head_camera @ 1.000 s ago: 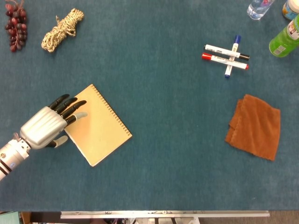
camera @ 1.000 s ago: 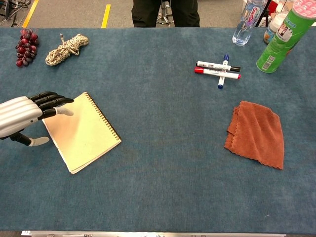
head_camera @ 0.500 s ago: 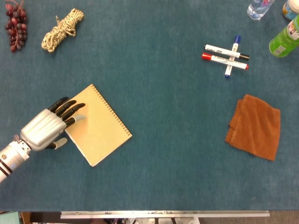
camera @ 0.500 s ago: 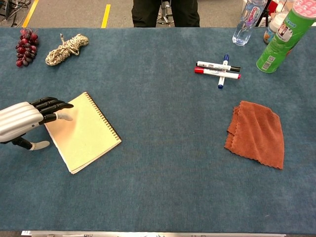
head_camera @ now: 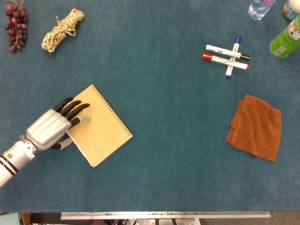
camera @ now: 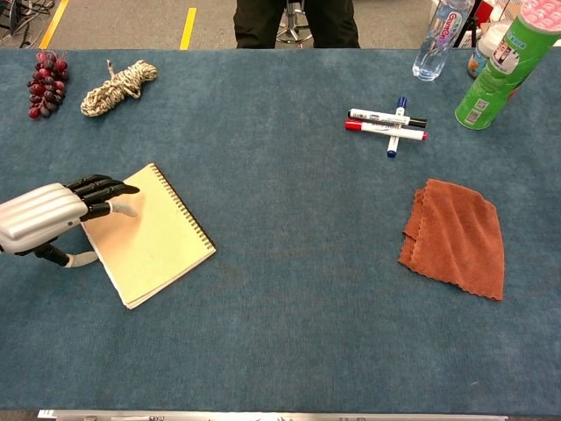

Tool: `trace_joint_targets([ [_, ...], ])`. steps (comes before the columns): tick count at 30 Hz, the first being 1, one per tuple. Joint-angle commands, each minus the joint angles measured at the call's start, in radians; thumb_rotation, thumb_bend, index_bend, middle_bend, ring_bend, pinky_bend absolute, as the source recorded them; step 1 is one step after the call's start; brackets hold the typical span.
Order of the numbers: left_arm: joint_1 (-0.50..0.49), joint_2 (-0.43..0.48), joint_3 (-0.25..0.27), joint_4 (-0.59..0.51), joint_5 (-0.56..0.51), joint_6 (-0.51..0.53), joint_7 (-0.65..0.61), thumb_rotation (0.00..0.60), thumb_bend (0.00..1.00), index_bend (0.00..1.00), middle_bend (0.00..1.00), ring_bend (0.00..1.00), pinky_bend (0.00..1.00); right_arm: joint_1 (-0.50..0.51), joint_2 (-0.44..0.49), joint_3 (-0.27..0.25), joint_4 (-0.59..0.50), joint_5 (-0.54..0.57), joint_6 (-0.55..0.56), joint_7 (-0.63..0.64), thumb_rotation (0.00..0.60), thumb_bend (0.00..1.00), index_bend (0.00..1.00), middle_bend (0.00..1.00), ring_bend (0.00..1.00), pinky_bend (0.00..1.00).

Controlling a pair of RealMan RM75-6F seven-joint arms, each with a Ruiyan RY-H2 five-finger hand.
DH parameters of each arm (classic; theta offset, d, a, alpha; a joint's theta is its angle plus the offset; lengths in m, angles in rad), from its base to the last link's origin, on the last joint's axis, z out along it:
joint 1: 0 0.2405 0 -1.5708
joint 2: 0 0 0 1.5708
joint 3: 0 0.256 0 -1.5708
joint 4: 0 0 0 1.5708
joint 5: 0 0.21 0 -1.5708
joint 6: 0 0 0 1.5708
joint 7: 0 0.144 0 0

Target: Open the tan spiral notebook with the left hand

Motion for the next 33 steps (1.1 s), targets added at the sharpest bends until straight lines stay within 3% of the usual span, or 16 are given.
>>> trace_joint_targets([
  [1,-0.004,-0.007,0.001,0.0,-0.006,-0.006,-0.011,0.6,0.26,0.21,0.06,0.0,0.02,-0.002,-0.002,0.0,0.003,0.001,0.003,0.003,0.6,0.21,0.23,0.23,0.18,0.29],
  [11,-0.015,-0.02,0.001,-0.014,-0.027,-0.018,-0.081,0.6,0.26,0.28,0.09,0.0,0.02,-0.01,-0.005,-0.001,0.013,0.004,0.011,0.01,0.6,0.21,0.23,0.23,0.18,0.29],
  [18,-0.037,-0.003,-0.005,-0.093,-0.046,-0.026,-0.16,0.6,0.41,0.35,0.11,0.0,0.02,-0.014,-0.013,0.003,0.025,0.009,0.017,0.019,0.6,0.21,0.23,0.23,0.18,0.29],
  [26,-0.06,0.011,-0.015,-0.171,-0.059,-0.04,-0.192,0.6,0.45,0.41,0.13,0.0,0.02,-0.021,-0.013,0.003,0.033,0.006,0.029,0.03,0.6,0.21,0.23,0.23,0.18,0.29],
  [33,-0.089,0.024,-0.025,-0.243,-0.076,-0.075,-0.228,0.6,0.47,0.57,0.16,0.0,0.02,-0.03,-0.014,0.005,0.041,0.003,0.046,0.043,0.6,0.21,0.23,0.23,0.18,0.29],
])
